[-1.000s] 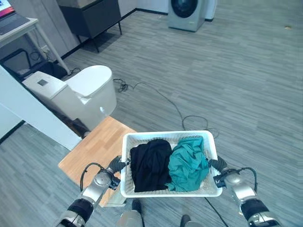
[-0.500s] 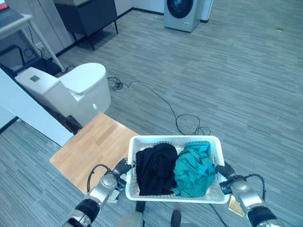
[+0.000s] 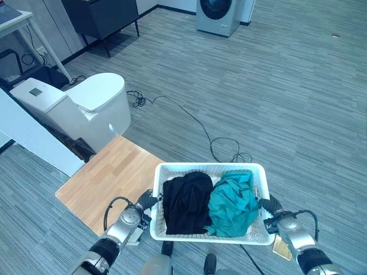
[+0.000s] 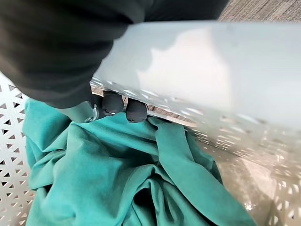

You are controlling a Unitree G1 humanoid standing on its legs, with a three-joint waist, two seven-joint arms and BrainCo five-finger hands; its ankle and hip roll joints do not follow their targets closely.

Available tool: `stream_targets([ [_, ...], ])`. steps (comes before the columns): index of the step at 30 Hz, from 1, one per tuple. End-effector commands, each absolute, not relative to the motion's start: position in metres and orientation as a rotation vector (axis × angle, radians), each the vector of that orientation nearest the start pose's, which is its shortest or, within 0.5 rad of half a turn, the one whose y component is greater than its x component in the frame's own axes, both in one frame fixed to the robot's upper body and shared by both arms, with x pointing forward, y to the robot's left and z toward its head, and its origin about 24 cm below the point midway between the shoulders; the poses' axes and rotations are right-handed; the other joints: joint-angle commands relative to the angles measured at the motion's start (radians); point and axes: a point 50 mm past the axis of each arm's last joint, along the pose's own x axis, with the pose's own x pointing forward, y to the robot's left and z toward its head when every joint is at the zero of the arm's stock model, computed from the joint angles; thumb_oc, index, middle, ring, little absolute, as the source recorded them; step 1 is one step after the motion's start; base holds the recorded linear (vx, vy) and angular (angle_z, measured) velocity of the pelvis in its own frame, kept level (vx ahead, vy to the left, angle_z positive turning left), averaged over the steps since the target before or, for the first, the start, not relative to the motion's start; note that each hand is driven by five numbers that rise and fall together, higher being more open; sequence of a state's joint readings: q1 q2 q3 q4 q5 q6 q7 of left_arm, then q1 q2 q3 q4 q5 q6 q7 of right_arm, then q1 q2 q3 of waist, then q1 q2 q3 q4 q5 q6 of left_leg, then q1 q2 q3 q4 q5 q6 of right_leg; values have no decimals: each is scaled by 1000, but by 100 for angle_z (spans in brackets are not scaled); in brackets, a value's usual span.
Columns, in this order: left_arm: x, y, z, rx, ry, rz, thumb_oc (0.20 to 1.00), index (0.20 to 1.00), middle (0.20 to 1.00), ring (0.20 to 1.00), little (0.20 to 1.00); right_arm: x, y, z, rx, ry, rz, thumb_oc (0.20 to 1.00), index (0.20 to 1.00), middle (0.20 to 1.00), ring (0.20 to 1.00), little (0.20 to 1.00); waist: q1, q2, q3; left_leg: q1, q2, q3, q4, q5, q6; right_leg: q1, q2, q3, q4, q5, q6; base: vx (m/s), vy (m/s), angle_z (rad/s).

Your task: Grab the laundry basket,head to the washer,open it,put in the laundry and shut it.

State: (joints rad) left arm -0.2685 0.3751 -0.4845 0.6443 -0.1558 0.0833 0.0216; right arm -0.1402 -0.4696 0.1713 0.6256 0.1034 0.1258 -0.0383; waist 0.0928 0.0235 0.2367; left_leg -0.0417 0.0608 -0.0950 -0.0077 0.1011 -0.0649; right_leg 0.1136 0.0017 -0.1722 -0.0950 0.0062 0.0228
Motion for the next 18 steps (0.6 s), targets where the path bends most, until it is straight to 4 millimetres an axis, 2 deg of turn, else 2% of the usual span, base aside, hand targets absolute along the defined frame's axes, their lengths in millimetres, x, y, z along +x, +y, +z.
stream_targets([
  [1,295,190,-22,481,421,-185,200,200,200,200,200,267,-290,9,-497,373,-182,200,200,200,200,200,-10,-57,-22,-152,-39,-1,223,-72,8,6,11,31,97,-110,-3,81,-123,12],
  [2,296,187,-21,476,413,-187,200,200,200,200,200,267,-291,12,-500,360,-190,200,200,200,200,200,-13,-63,-16,-174,-46,26,254,-79,20,14,8,25,96,-111,-5,166,-64,9],
  [3,297,187,-20,477,404,-184,200,200,200,200,200,267,-290,14,-501,353,-186,200,200,200,200,200,-1,-57,-19,-213,-89,38,245,-89,34,27,18,27,87,-118,-2,171,-65,8],
  [5,297,187,-20,477,405,-184,200,200,200,200,200,267,-290,13,-501,354,-186,200,200,200,200,200,0,-59,-20,-213,-90,39,244,-89,35,27,16,28,86,-119,-1,113,-19,12],
  [7,291,191,-25,475,424,-182,200,200,200,200,200,274,-281,14,-496,337,-160,200,200,200,200,200,36,-44,-40,-253,-153,39,137,-40,51,56,51,59,79,-143,-3,347,-18,1],
  [8,288,192,-27,475,432,-182,200,200,200,200,200,278,-275,13,-484,332,-147,200,200,200,200,200,53,-50,-43,-275,-162,70,103,-18,53,69,57,73,80,-154,-4,541,-6,-22],
  [9,283,198,-30,461,445,-165,200,200,200,200,200,283,-262,11,-457,321,-115,200,200,200,200,200,77,-56,-50,-313,-163,138,88,0,52,100,73,98,76,-170,-9,355,-11,-44],
  [11,281,202,-30,452,447,-152,200,200,200,200,200,285,-256,9,-447,321,-96,200,200,200,200,200,94,-64,-54,-323,-156,166,102,6,52,118,77,122,80,-180,-11,373,16,-60],
  [12,279,207,-32,455,457,-136,200,200,200,200,200,286,-248,6,-440,325,-71,200,200,200,200,200,107,-73,-75,-304,-146,169,99,5,65,135,83,134,89,-196,-6,534,46,-96],
  [13,276,212,-32,459,462,-128,200,200,200,200,200,286,-242,5,-433,322,-54,200,200,200,200,200,117,-91,-83,-288,-151,165,113,-1,85,141,70,144,116,-198,-2,590,57,-114],
  [14,276,213,-31,461,458,-128,200,200,200,200,200,285,-237,0,-424,333,-42,200,200,200,200,200,127,-112,-92,-284,-165,156,138,-17,104,137,59,150,181,-179,15,548,71,-130],
  [15,275,215,-31,465,457,-124,200,200,200,200,200,282,-235,-5,-419,347,-31,200,200,200,200,200,132,-129,-97,-263,-179,161,147,-39,120,121,48,146,257,-119,60,516,81,-72],
  [16,273,219,-31,471,461,-115,200,200,200,200,200,282,-232,-8,-418,357,-17,200,200,200,200,200,132,-137,-99,-231,-188,169,141,-58,133,83,32,142,360,-30,125,505,93,-33],
  [17,271,221,-33,474,471,-114,200,200,200,200,200,281,-229,-12,-417,375,-3,200,200,200,200,200,126,-136,-99,-197,-190,172,140,-80,149,49,16,137,492,58,178,444,98,-15],
  [18,268,223,-34,473,477,-113,200,200,200,200,200,281,-229,-13,-419,385,4,200,200,200,200,200,117,-118,-102,-166,-179,168,133,-93,161,6,12,130,602,111,197,636,166,3],
])
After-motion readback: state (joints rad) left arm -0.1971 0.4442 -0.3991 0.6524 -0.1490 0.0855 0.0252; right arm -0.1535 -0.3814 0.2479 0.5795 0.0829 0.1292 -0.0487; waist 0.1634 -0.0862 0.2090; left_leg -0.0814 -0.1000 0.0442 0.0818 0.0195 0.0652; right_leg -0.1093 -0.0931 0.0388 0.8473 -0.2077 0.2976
